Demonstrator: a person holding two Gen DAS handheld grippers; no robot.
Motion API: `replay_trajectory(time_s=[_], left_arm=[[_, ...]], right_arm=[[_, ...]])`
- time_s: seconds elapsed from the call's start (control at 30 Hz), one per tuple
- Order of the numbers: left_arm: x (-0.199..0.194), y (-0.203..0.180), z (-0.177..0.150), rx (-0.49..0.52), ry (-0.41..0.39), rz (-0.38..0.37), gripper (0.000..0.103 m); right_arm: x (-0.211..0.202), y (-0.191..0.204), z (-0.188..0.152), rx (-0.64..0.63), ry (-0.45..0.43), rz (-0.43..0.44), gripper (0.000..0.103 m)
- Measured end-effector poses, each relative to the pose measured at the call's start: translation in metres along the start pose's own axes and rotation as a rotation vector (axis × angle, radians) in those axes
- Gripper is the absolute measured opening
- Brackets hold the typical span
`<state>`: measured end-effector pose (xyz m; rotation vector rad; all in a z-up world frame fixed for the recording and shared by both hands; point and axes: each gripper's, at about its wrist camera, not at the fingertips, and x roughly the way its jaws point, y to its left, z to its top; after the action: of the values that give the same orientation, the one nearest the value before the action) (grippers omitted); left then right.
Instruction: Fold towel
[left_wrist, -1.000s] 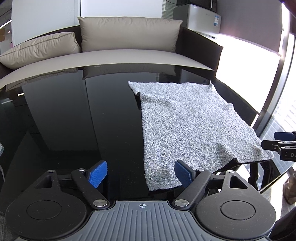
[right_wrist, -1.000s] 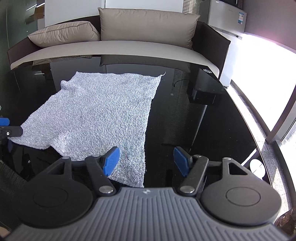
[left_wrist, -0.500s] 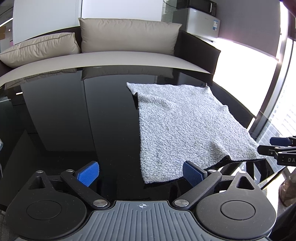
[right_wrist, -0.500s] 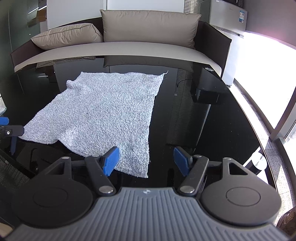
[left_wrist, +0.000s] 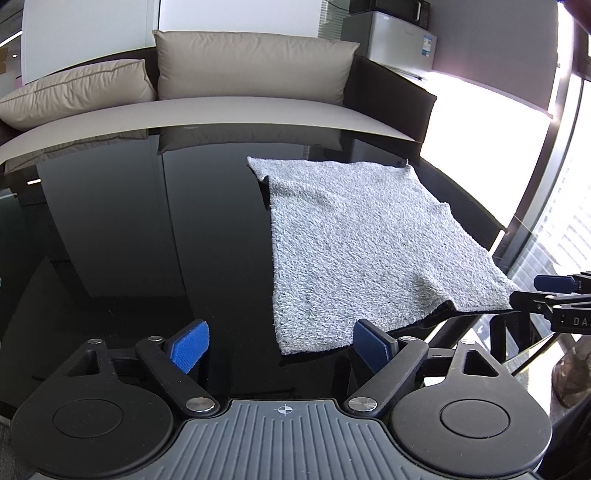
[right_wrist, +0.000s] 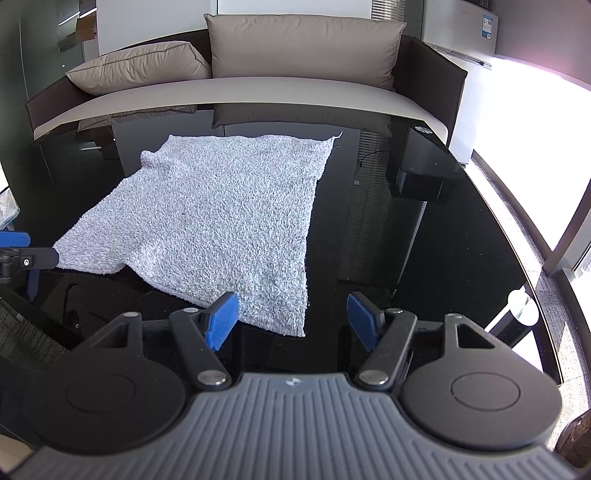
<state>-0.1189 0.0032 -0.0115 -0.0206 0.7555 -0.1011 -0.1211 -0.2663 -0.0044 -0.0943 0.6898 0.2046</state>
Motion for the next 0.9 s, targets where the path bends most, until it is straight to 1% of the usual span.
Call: replay_trajectory(time_s=[0.07, 0.23, 0.27, 0.3, 0.33, 0.37, 0.4, 0.43, 0.5, 0.57, 0.63, 0.7, 0.77, 0.8, 0.83, 0.9], left_arm=[[0.001, -0.0009, -0.0002, 0.005, 0.005, -0.002, 0.07], [0.0024, -0.0019, 0.0001, 0.015, 0.006, -0.007, 0.065], [0.0021, -0.0021, -0.0001, 0.017, 0.005, -0.007, 0.061], [0.0016, -0.0025, -0.0002, 0.019, 0.004, -0.008, 0.059], [0.0011, -0.0028, -0.0003, 0.022, 0.003, -0.01, 0.054], [0.0008, -0.0029, -0.0002, 0.025, 0.002, -0.013, 0.052], [0.0006, -0.0029, -0.0002, 0.027, 0.002, -0.014, 0.051], [0.0004, -0.0029, -0.0003, 0.029, 0.002, -0.015, 0.048], [0.0001, -0.0028, -0.0005, 0.032, 0.002, -0.014, 0.047], [-0.0007, -0.0029, -0.0005, 0.036, 0.002, -0.015, 0.041], [-0.0013, -0.004, -0.0007, 0.044, 0.003, -0.016, 0.038], [-0.0021, -0.005, -0.0013, 0.05, 0.004, -0.02, 0.033], [-0.0028, -0.0058, -0.0017, 0.055, 0.005, -0.023, 0.025], [-0.003, -0.0062, -0.0019, 0.056, 0.005, -0.026, 0.022], [-0.0031, -0.0066, -0.002, 0.058, 0.006, -0.03, 0.017], [-0.003, -0.0075, -0.0021, 0.063, 0.007, -0.032, 0.014]], right_arm=[[0.0004, 0.0, -0.0001, 0.0, 0.003, 0.002, 0.068], [0.0017, -0.0018, 0.0, 0.009, 0.012, 0.003, 0.068], [0.002, -0.0018, -0.0001, 0.01, 0.013, 0.006, 0.067], [0.0021, -0.0016, -0.0001, 0.01, 0.013, 0.008, 0.064], [0.0019, -0.0013, 0.0, 0.009, 0.014, 0.012, 0.058], [0.0019, -0.0008, 0.0001, 0.006, 0.014, 0.015, 0.054], [0.0022, -0.0001, 0.0, 0.003, 0.017, 0.016, 0.048], [0.0029, 0.0001, -0.0002, 0.001, 0.022, 0.017, 0.044], [0.0036, -0.0003, 0.0001, 0.008, 0.026, 0.03, 0.039], [0.0037, -0.0002, 0.0004, 0.009, 0.028, 0.032, 0.036], [0.0033, 0.0, 0.0003, 0.008, 0.028, 0.04, 0.028], [0.0032, 0.0001, 0.0004, 0.01, 0.029, 0.047, 0.027], [0.0032, 0.0002, 0.0007, 0.011, 0.03, 0.05, 0.026], [0.0032, 0.0001, 0.0008, 0.011, 0.031, 0.051, 0.026], [0.0032, 0.0002, 0.0009, 0.01, 0.031, 0.052, 0.025], [0.0033, 0.0007, 0.001, 0.008, 0.032, 0.058, 0.017]])
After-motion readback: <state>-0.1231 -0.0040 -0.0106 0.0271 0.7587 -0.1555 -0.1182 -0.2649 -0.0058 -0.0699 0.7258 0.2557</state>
